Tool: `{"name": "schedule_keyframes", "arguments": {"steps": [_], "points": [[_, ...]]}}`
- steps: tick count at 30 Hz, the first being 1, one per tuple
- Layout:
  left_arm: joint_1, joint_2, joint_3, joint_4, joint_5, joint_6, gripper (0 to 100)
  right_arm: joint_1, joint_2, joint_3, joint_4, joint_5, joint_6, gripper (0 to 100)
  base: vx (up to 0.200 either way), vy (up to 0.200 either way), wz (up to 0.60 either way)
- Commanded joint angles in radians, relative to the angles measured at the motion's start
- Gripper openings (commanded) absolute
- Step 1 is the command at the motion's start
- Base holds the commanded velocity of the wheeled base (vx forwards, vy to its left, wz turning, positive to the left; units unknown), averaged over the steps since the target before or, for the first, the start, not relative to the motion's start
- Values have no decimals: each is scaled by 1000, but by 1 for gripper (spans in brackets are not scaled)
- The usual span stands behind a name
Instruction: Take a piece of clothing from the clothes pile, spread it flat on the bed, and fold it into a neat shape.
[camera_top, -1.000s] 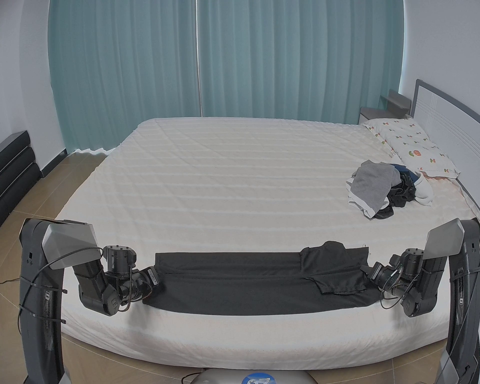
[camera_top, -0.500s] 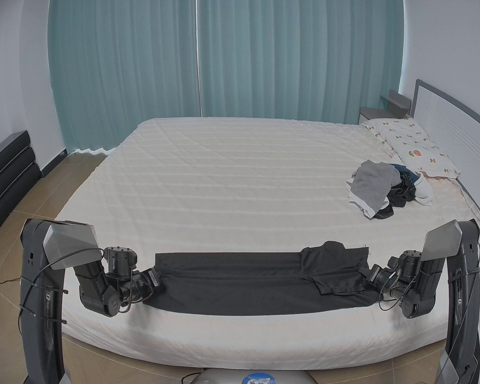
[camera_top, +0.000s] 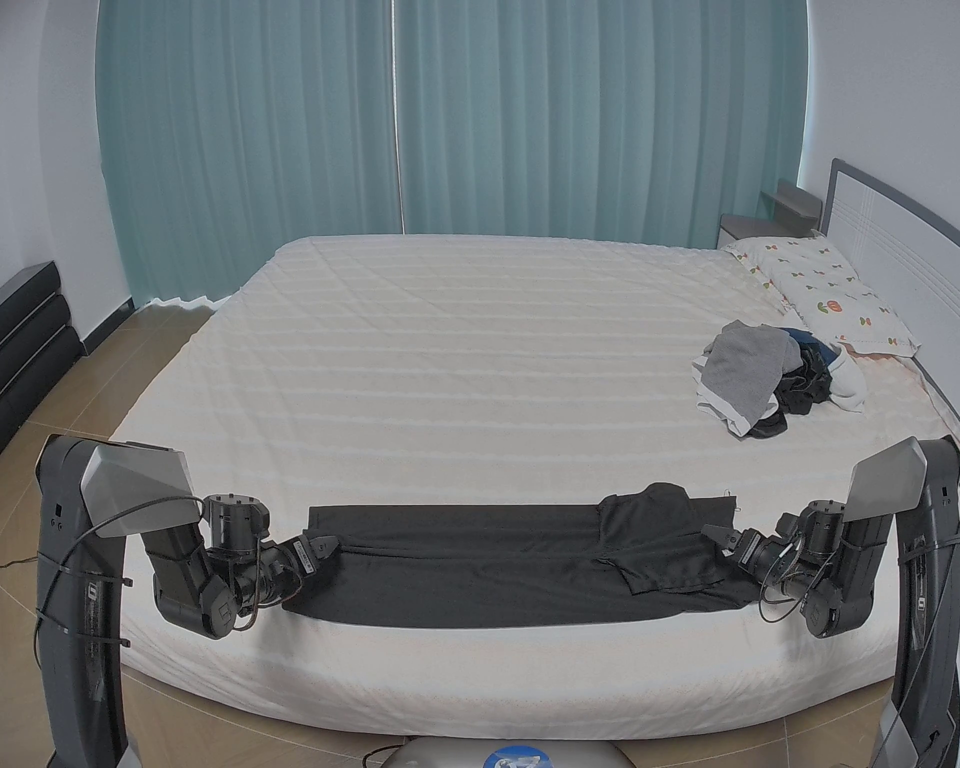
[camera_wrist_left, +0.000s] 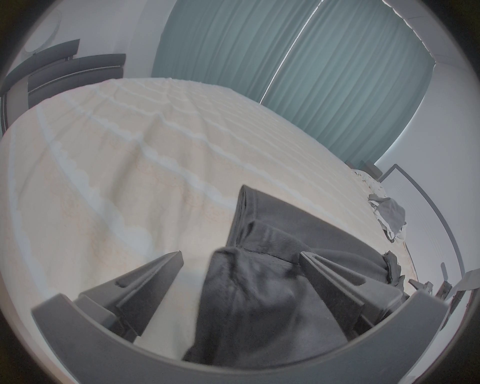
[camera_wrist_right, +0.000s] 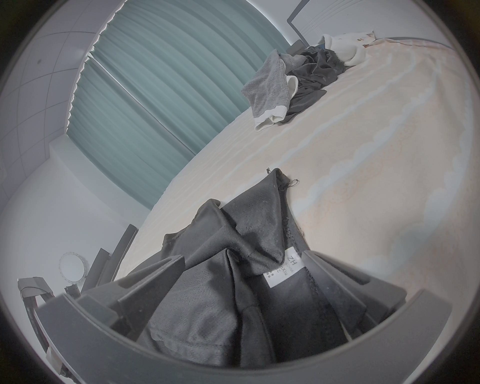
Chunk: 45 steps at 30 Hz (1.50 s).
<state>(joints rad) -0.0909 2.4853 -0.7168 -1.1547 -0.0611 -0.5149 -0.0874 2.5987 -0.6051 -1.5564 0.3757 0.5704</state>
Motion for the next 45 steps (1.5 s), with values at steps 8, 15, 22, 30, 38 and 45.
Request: {"name": "schedule_keyframes", "arguments": {"steps": [8,15,22,30,38,45], "points": [[69,-94,27,-48,-11,1,100,-14,-28,15,-8,-11,31,100,0,0,0],[53,-108,23,-48,-16,-22,100,-14,-34,7,-8,-23,69,100,0,0,0],[-67,-79,-55,-51,27,-106,100,-12,-28,7,-8,-28,69,100,0,0,0],[-138,-6,-142,-51,167,-174,100,-11,-23,13,-8,-32,66,100,0,0,0],[-171,37,-131,-51,175,-194,100,-11,-17,18,-8,-32,63,100,0,0,0],[-170,53,-98,-51,218,-154,100,-12,-17,16,-7,-32,63,100,0,0,0]]}}
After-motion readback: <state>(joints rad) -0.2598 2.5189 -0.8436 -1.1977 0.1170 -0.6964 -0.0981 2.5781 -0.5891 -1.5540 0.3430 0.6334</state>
